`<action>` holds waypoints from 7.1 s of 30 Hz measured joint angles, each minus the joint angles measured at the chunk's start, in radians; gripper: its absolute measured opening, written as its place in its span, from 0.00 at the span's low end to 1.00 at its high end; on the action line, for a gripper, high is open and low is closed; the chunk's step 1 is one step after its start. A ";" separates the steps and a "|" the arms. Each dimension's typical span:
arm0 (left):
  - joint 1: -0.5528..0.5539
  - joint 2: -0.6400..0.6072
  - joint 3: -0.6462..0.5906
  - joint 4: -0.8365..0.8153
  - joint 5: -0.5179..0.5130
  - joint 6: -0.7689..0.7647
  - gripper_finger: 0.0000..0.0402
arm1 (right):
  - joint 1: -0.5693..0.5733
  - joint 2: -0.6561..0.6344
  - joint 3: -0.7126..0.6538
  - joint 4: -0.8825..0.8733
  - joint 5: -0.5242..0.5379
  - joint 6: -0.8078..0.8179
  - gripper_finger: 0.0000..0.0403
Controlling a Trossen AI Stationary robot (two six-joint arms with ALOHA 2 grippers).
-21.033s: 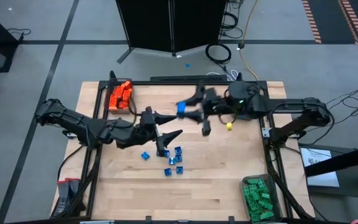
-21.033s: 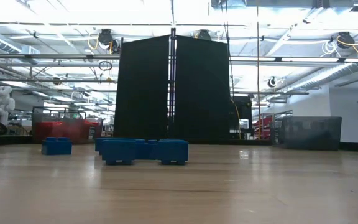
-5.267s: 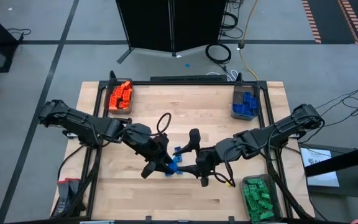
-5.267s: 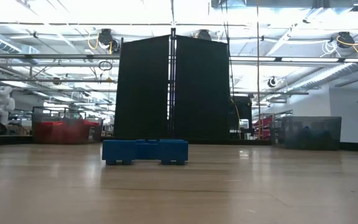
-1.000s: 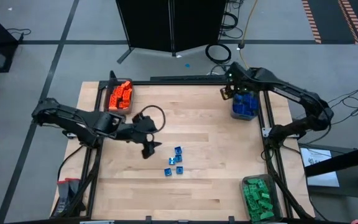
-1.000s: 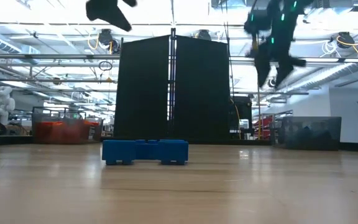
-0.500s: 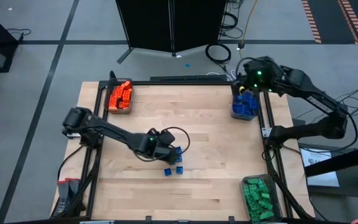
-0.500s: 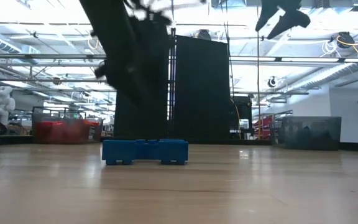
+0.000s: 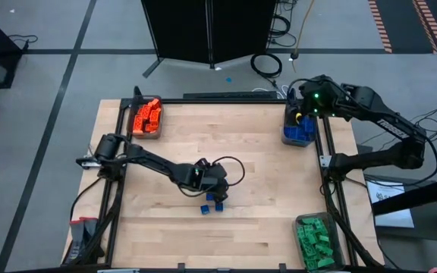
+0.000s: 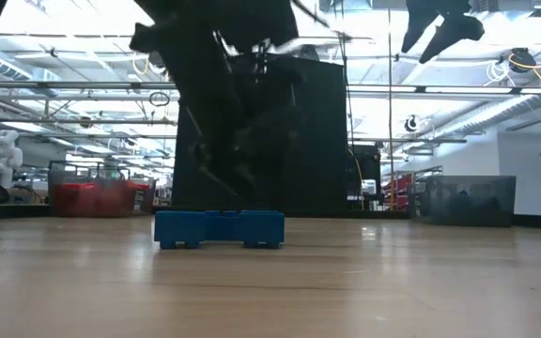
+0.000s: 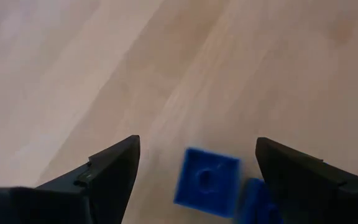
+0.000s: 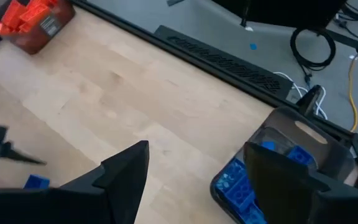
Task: Sort blocks
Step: Put the blue game piece into the top right black bin
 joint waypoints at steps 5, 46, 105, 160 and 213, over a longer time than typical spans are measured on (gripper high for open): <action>0.020 0.036 0.000 -0.014 0.014 -0.001 0.80 | 0.027 0.000 0.000 -0.005 0.000 -0.003 0.64; 0.091 -0.302 0.172 0.055 0.189 0.025 0.30 | 0.313 -0.092 0.000 0.283 -0.060 -0.345 0.64; 0.103 -0.474 0.172 0.698 0.269 0.026 0.30 | 0.712 0.257 0.000 1.239 0.261 -1.152 0.70; 0.212 -0.813 0.187 -0.170 0.038 0.183 0.80 | 0.016 -0.026 -0.155 -0.100 0.601 0.106 0.32; -0.078 -0.102 0.135 -0.170 0.157 0.579 0.80 | -0.217 -0.269 -0.490 0.474 -0.210 -0.026 0.71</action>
